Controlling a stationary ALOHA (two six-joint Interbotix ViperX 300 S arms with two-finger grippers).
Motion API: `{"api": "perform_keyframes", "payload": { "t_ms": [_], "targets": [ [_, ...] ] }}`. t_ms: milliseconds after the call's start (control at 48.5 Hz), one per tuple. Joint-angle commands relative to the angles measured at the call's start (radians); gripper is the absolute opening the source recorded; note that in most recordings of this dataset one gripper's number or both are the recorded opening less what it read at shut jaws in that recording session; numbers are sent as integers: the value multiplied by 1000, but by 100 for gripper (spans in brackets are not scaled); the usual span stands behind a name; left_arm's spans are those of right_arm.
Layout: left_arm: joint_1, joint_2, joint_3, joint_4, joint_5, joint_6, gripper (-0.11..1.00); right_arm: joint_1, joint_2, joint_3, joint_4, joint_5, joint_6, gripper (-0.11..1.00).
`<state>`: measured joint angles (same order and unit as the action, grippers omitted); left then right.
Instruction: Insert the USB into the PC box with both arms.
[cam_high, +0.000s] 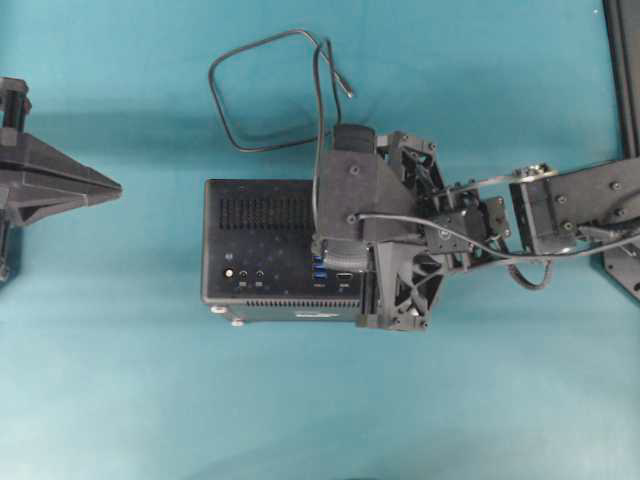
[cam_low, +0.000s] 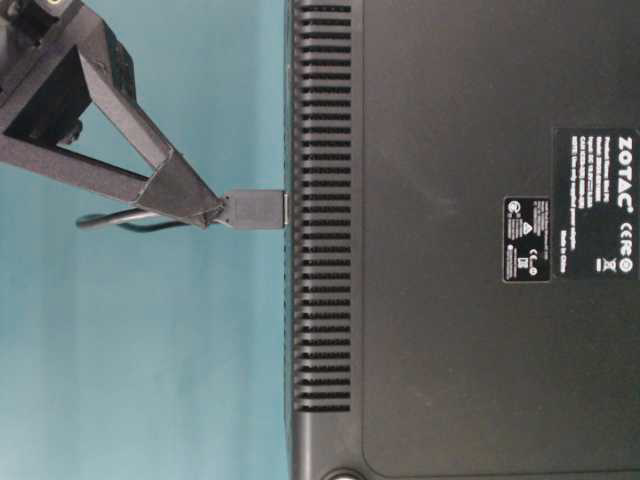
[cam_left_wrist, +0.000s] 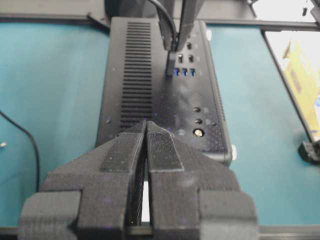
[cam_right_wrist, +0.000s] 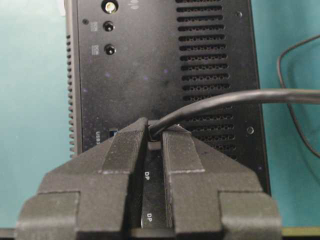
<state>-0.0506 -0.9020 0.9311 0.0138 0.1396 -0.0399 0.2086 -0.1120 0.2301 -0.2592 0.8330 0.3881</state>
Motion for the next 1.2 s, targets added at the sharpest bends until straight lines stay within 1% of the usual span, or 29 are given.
{"api": "perform_keyframes", "payload": {
  "t_ms": [0, 186, 433, 619, 784, 1011, 1176],
  "targets": [
    [-2, 3, -26, 3, -9, -2, 0, 6, 8, 14, 9, 9, 8, 6],
    [-2, 3, -26, 2, -9, -3, 0, -14, 8, 18, -23, 8, 6, 6],
    [-2, 5, -26, 3, -9, -3, 0, -8, 9, 28, -18, 6, 11, 6],
    [-2, 5, -25, 2, -9, -3, 0, 12, 11, 28, 15, -32, 12, 6],
    [-2, 5, -23, 3, -9, -3, 0, -2, 12, 28, 12, -37, 9, 6],
    [-2, 5, -23, 2, -8, -3, 0, -44, 9, 28, -23, -25, 2, 6],
    [-2, 3, -25, 3, -9, -3, 0, -54, 8, 31, -23, -25, -3, 6]
  ]
}}
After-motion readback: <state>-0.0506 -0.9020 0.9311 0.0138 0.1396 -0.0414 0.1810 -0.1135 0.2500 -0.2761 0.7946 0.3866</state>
